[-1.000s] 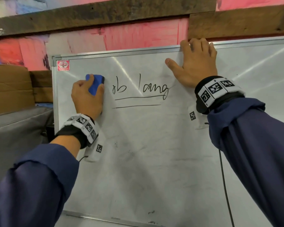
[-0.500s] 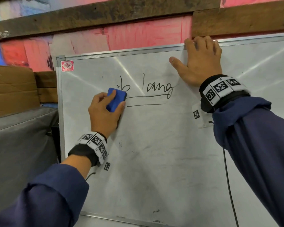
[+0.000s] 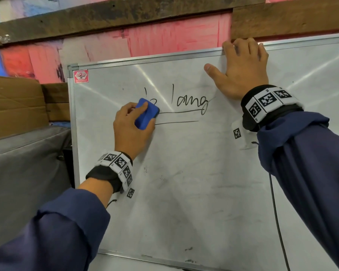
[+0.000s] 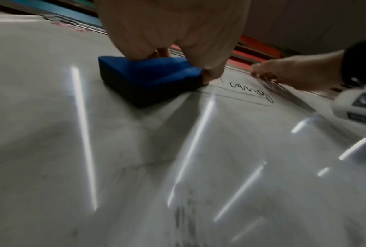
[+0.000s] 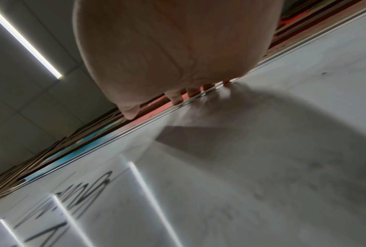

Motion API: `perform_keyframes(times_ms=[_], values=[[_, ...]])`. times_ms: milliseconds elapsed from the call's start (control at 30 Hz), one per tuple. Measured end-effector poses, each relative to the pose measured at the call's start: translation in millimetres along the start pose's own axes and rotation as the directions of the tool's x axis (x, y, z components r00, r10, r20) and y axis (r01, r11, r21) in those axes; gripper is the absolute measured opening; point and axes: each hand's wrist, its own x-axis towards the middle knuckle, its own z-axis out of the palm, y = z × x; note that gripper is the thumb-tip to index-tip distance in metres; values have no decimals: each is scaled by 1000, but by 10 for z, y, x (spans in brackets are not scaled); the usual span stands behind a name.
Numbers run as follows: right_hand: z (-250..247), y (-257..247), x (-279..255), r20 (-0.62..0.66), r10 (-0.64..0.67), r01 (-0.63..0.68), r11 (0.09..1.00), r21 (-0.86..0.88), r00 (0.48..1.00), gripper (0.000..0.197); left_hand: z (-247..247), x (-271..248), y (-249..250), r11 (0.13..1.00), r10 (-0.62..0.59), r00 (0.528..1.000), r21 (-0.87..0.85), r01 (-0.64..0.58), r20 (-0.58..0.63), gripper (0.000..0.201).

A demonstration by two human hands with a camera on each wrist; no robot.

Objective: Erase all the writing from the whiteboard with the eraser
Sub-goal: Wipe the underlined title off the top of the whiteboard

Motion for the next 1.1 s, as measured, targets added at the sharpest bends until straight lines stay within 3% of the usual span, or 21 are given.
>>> perform_keyframes(times_ms=[100, 167, 367, 533, 700, 833, 900, 1000, 1100], values=[[7, -2, 12, 6, -2, 2, 1000, 0, 1000, 81, -19, 34, -21, 1000, 6, 999, -6, -5, 32, 50], [-1, 2, 18, 9, -5, 5, 1000, -2, 1000, 81, -32, 144, -4, 1000, -22, 1000, -6, 22, -18, 51], [1, 3, 13, 2, -8, 8, 1000, -3, 1000, 80, 73, 439, 94, 972, -234, 959, -67, 226, -160, 62], [31, -8, 7, -14, 2, -2, 1000, 5, 1000, 79, 97, 50, 139, 993, -103, 992, -69, 98, -78, 53], [27, 3, 10, -13, 0, 0, 1000, 1, 1000, 78, 107, -108, 48, 995, -95, 994, -36, 93, -48, 54], [9, 15, 8, 2, -10, 10, 1000, -8, 1000, 79, 60, 280, -20, 972, -236, 952, -47, 231, -193, 59], [11, 4, 15, 1, -7, 7, 1000, -5, 1000, 80, 47, 408, -12, 966, -258, 943, -22, 259, -209, 60], [21, -5, 13, -8, 4, -4, 1000, 4, 1000, 79, 91, 283, 134, 980, -197, 964, -22, 196, -178, 56], [39, -11, 17, -12, 0, 0, 1000, -3, 1000, 78, 205, -90, 263, 996, -88, 994, -34, 86, -69, 52]])
